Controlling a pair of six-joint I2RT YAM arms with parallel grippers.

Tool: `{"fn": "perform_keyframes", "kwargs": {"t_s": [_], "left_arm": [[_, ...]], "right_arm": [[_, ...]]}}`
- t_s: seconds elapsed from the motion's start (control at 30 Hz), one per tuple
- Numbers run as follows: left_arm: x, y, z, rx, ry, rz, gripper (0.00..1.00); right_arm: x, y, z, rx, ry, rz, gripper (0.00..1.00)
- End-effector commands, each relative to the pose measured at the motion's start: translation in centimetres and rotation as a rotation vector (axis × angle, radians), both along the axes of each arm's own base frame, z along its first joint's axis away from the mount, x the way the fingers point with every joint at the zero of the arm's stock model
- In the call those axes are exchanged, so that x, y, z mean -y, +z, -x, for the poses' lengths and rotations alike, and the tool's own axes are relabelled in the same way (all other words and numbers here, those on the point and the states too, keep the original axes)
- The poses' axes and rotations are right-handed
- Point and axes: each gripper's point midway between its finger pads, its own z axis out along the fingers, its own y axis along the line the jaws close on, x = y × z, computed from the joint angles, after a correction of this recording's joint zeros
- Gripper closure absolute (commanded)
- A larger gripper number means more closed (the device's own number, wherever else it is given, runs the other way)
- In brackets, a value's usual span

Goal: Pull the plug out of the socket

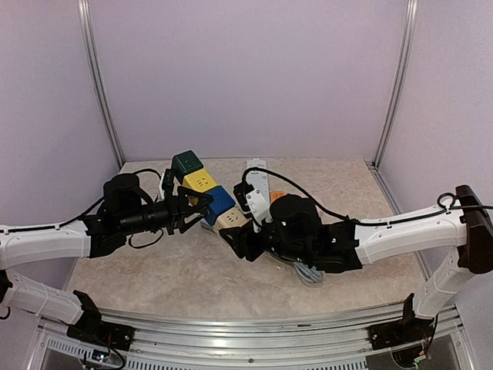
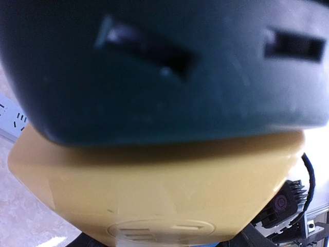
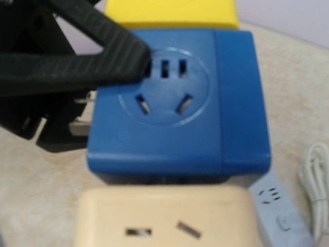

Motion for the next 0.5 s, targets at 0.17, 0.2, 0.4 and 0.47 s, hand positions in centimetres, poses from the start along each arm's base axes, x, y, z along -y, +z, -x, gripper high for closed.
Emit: {"fn": "perform_keyframes", "kwargs": {"t_s": [0.17,0.2,0.4,0.47], "left_arm": [[-3.4,-2.0,-2.4,0.026,0.166,-0.099,0.66],[-3.4,-2.0,-2.4,0.026,0.165,-0.097,0.66],[-3.1,-2.2,-2.5,0.022,0.157,-0.096,0.66],[-3.2,-2.2,-2.5,0.020,0.158,-0.097,0.66]], "right_arm": [[5.9,4.5,-4.2,-0.130,-0.163,-0.267,1.00],[5.8,4.7,-4.2,-0.125,-0.157,-0.265,1.00],[5.1,4.3,-3.8,-0.084,-0.113,-0.233,1.00],[4.8,4.3,-3.6,-0.059,-0.102,-0.211,1.00]]}}
